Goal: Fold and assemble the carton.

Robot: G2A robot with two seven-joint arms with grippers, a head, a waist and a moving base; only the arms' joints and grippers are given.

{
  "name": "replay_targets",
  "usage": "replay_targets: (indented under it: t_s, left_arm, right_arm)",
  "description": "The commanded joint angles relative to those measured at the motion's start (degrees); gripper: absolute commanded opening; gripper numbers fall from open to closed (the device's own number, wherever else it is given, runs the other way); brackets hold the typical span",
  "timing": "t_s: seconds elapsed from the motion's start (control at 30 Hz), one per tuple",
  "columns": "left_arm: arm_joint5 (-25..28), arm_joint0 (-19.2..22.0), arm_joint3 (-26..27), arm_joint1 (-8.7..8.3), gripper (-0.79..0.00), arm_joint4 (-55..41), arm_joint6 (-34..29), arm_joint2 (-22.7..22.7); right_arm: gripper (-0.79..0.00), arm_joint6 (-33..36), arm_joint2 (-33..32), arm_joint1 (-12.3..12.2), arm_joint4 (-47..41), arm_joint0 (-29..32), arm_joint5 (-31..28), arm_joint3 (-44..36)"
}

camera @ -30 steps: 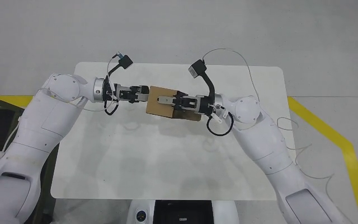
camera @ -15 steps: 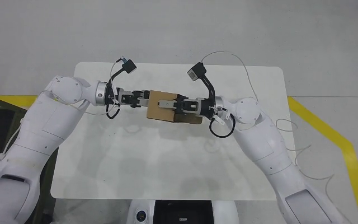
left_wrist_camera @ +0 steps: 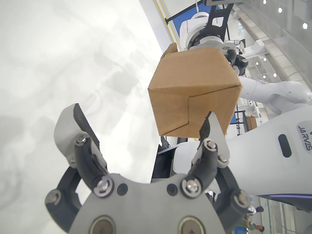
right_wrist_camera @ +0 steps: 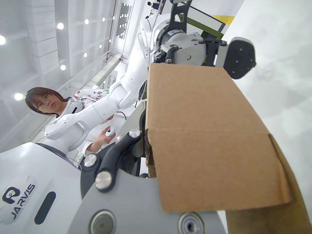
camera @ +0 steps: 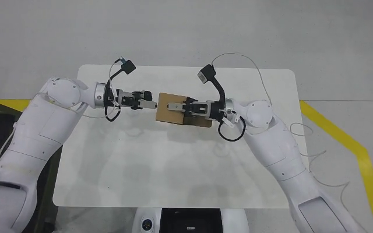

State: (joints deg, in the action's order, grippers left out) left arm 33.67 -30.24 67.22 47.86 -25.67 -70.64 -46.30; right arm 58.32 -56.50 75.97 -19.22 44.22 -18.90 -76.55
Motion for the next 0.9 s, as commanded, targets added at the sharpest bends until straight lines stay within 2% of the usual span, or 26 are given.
replay_targets:
  t_s: [0.0, 0.13, 0.27, 0.33, 0.5, 0.63, 0.73, 0.8, 0.83, 0.87]
  left_arm:
    - [1.18, -0.39, -0.37, -0.71, 0.0, 1.77, 1.2, -0.7]
    - [5.82, -1.1, -0.78, -1.89, 0.0, 5.84, 5.84, -2.55]
    - [13.56, -2.39, -2.07, -3.05, 0.0, 13.02, 13.59, -5.59]
    - [15.81, -2.54, -1.96, -3.45, 0.0, 17.08, 15.84, -6.8]
    - [24.29, -5.1, 0.82, -4.46, 0.0, 31.32, 24.32, -9.44]
    - [24.33, -8.53, 6.51, -5.14, 0.0, 44.96, 31.46, -11.4]
    - [24.33, -11.59, 10.75, -5.91, 0.0, 55.54, 38.4, -12.05]
    - [24.33, -13.59, 13.35, -6.68, 0.0, 63.07, 44.46, -11.93]
    - [24.33, -14.26, 14.21, -7.04, 0.0, 66.16, 47.09, -11.71]
    - [24.33, -14.71, 14.98, -7.4, 0.0, 69.17, 50.29, -11.61]
  right_arm:
    - [-0.785, 0.2, 0.09, -0.08, 0.75, 0.28, -0.01, 0.83]
    - [-0.785, 0.43, 1.0, -0.02, 2.32, 0.17, 0.15, 2.63]
    - [-0.785, 0.23, 2.84, 0.42, 3.81, -0.76, 0.03, 5.21]
    - [-0.785, -0.26, 3.75, 0.75, 3.83, -1.29, -0.06, 6.21]
    - [-0.785, -1.78, 6.85, 2.01, 3.92, -3.3, -0.15, 11.18]
    - [-0.785, -1.73, 9.01, 3.04, 4.31, -5.39, -1.52, 15.42]
    - [-0.72, -2.25, 10.11, 3.81, 3.98, -6.86, -1.85, 18.53]
    - [-0.65, -2.55, 10.9, 4.43, 3.31, -7.73, -2.05, 20.48]
    - [-0.585, -2.63, 11.26, 4.73, 2.79, -8.0, -2.02, 21.14]
    - [-0.573, -2.56, 11.66, 5.01, 2.54, -8.32, -1.95, 21.8]
